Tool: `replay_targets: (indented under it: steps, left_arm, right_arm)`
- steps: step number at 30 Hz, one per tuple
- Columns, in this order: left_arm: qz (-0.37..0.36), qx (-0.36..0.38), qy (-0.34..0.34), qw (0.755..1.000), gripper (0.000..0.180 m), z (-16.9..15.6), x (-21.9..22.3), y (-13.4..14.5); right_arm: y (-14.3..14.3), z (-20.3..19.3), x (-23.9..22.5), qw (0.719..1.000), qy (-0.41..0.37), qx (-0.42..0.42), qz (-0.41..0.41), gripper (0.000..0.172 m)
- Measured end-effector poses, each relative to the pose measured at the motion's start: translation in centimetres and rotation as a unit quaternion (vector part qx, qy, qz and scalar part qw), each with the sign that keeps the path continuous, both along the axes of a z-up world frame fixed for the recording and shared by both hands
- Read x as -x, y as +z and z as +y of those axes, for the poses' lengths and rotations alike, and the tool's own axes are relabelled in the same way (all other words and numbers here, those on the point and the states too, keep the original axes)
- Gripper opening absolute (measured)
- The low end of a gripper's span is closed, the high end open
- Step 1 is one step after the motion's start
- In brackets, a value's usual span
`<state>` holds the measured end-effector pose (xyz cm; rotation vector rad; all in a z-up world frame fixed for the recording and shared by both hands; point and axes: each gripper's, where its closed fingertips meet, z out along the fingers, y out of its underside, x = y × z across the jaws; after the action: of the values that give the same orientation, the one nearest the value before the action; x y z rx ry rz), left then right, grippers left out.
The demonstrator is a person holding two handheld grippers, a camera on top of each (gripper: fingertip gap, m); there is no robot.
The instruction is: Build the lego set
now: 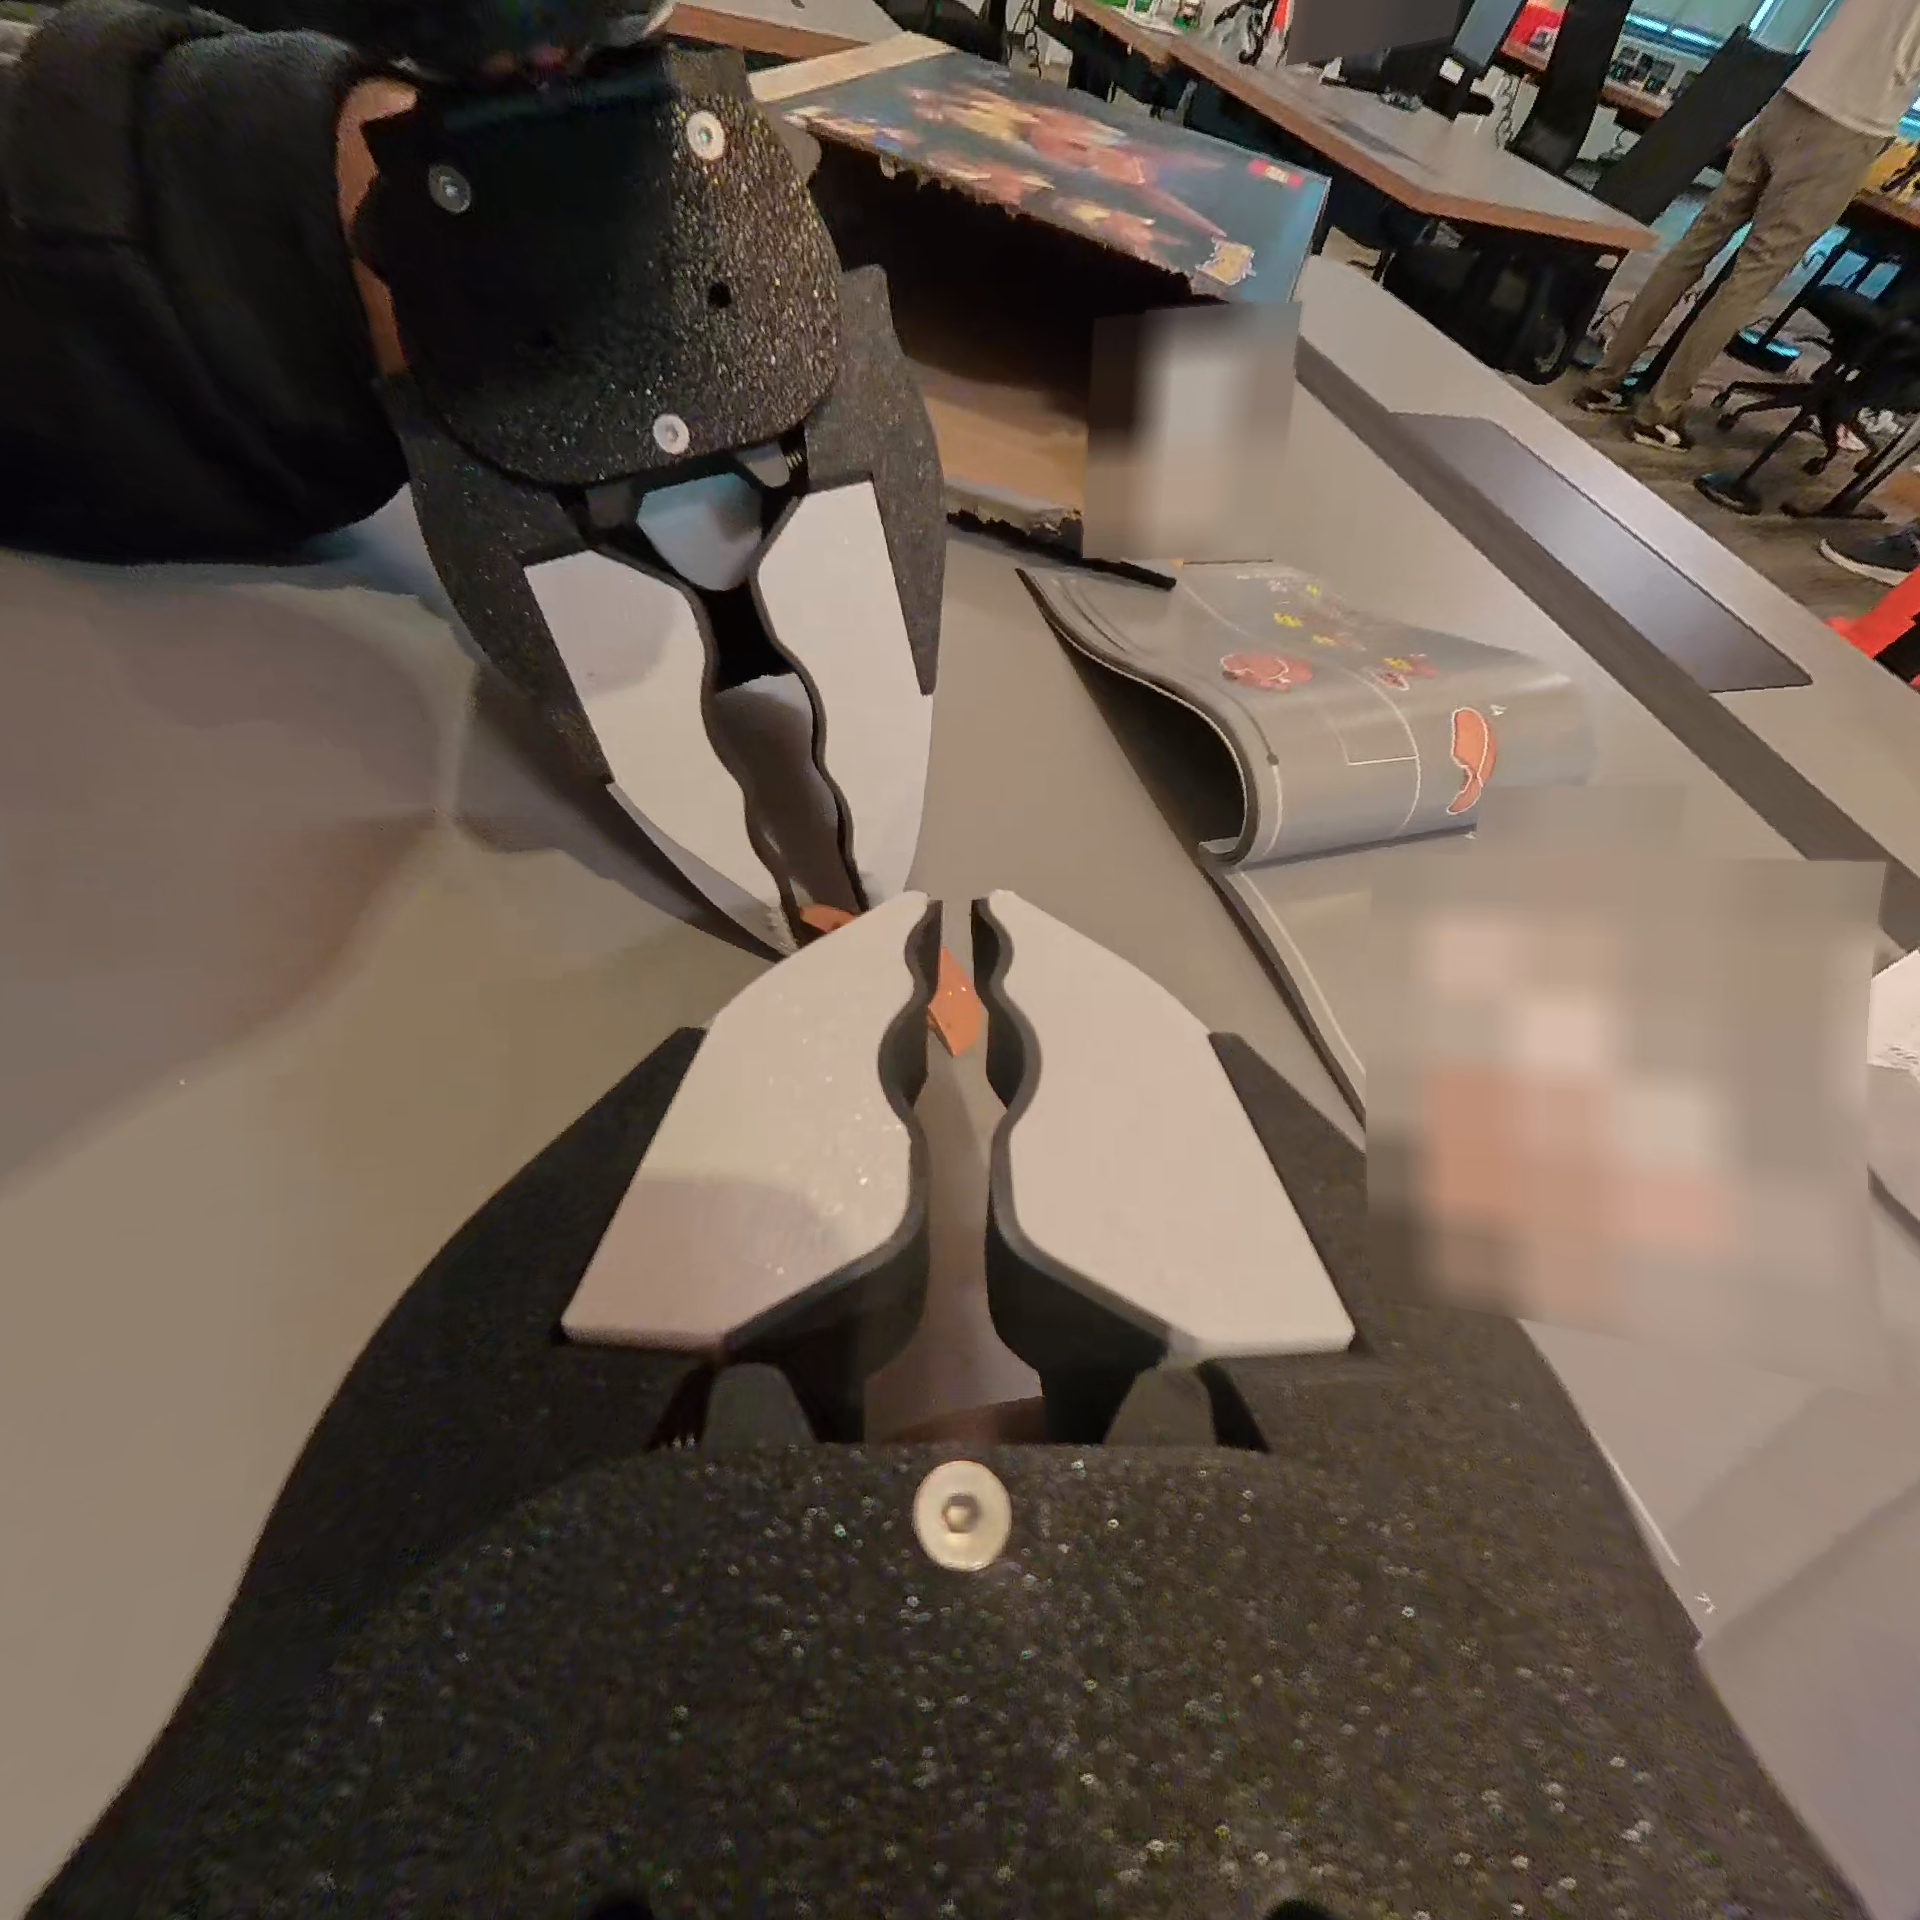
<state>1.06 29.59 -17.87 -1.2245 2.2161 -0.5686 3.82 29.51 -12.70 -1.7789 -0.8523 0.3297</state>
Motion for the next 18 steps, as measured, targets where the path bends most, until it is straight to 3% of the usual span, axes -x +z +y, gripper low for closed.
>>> replay_targets:
  steps: [11,18]
  left_arm:
    - [-0.003,0.005,0.007,1.0,0.016,0.0,-0.2,-0.1]
    - [-0.009,0.033,0.009,0.999,0.02,0.1,-0.2,0.0]
  right_arm:
    - [-1.9,0.3,0.3,0.998,0.008,0.041,-0.049,0.011]
    - [-3.9,1.3,0.0,0.986,0.069,0.077,-0.128,0.024]
